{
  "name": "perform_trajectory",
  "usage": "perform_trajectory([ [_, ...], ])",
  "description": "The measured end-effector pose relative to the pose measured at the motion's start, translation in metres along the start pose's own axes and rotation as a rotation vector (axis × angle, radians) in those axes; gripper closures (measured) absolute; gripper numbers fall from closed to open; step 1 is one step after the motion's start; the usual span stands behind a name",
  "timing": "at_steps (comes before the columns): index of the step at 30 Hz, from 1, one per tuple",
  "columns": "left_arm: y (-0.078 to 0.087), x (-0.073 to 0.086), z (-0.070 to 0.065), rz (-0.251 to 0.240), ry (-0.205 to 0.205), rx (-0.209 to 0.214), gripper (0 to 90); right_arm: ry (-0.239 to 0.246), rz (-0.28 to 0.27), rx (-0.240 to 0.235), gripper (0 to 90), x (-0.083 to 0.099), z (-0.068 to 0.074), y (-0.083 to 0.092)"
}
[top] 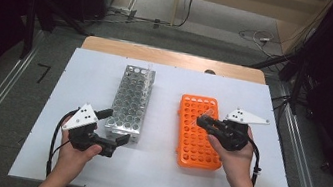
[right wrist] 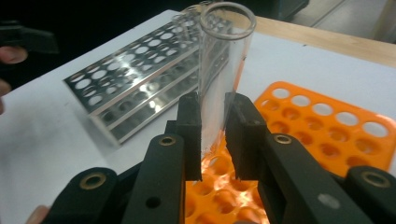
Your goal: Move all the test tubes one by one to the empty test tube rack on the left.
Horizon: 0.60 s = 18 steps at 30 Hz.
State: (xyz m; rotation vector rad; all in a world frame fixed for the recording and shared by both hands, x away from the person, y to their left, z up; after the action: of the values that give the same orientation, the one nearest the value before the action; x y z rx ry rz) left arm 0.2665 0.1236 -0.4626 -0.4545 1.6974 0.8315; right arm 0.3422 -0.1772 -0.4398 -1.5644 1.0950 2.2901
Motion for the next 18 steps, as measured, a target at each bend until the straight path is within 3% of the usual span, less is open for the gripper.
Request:
perform_trajectory([
  [10,0.002,-0.006,-0.009,-0.013,-0.012,0.018,0.0,0.032,0.027,-0.07,73.6,0.016,0.033,0.003],
  [18,0.0,-0.011,-0.021,-0.019,-0.025,0.053,1.1,0.062,0.059,-0.121,73.6,0.025,0.054,-0.004],
])
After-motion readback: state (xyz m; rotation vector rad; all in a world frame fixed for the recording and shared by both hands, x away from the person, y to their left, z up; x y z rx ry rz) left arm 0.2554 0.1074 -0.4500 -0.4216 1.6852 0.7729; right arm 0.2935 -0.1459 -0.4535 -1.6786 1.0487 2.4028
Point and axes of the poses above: each handheld gripper's, and its own axes: y roughly backward along the jaws, x roughly out of its underside, z roughly to its left, the point moved 6 cm from there along -y, roughly forward along the jaws, and after that the axes turned 3 degrees about -y, right-handed, at the moved point
